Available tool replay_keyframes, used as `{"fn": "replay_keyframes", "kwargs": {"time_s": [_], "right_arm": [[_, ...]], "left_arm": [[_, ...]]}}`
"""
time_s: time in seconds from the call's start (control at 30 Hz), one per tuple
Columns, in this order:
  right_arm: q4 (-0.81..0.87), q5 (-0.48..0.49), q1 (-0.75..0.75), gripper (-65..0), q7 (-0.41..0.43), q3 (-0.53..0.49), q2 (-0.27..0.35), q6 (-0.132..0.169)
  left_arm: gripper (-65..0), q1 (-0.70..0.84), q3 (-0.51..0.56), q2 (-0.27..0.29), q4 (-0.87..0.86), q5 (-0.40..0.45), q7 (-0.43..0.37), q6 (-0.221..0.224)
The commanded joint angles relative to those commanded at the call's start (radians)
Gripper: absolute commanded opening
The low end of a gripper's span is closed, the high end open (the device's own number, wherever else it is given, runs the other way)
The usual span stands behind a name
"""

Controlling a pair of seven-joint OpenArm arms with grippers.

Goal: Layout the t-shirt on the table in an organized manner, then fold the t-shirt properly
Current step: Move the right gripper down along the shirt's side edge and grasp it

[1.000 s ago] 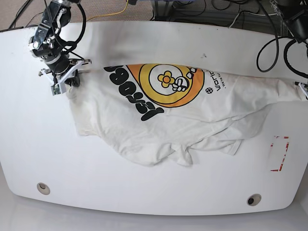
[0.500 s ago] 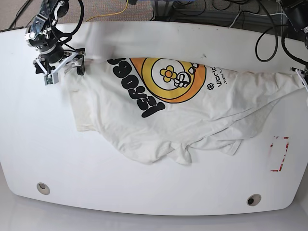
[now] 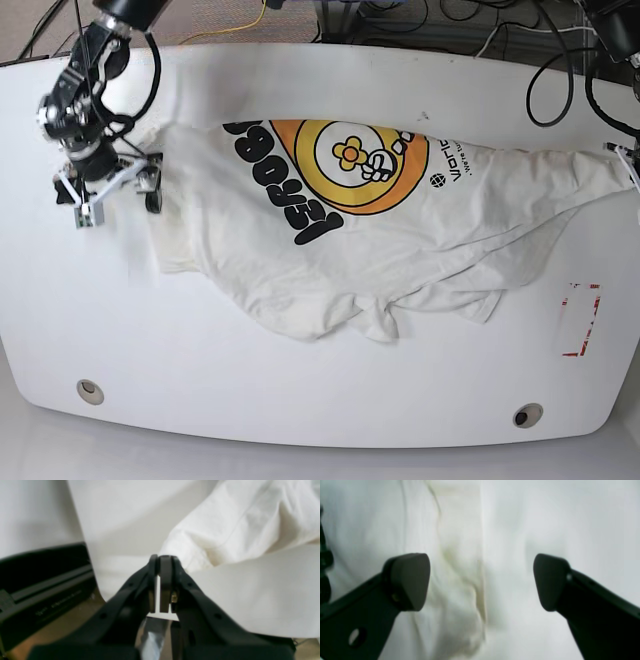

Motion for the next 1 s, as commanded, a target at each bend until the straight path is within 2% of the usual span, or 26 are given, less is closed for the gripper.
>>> {"fn": "replay_keyframes", "kwargs": {"time_s": [0.27, 0.43, 0.5, 0.73, 1.0], "right_arm": [[-0.264, -0.002, 0.242, -1.4, 0.003, -0.078, 0.023, 0.0], [-0.431, -0.002, 0.368, -1.4, 0.008, -0.118, 0.058, 0.0], [-0.514, -0.002, 0.419, -1.4, 0.035, -0.149, 0.061, 0.0], [-0.646, -0.002, 0.479, -1.4, 0.132, -0.245, 0.061, -0.008], [-0.666, 0.0, 0.47, -1.4, 0.133, -0.253, 0.051, -0.008]], "left_arm": [[-64.3, -0.005, 0.002, 0.0, 0.002, 0.0, 0.0, 0.0], [-64.3, -0.005, 0.003, 0.002, 0.002, 0.0, 0.003, 0.0], [-64.3, -0.005, 0.003, 0.002, 0.002, 0.0, 0.003, 0.0], [-64.3, -0.005, 0.003, 0.002, 0.002, 0.0, 0.0, 0.0], [-64.3, -0.005, 0.006, 0.005, 0.002, -0.002, 0.0, 0.0]]}}
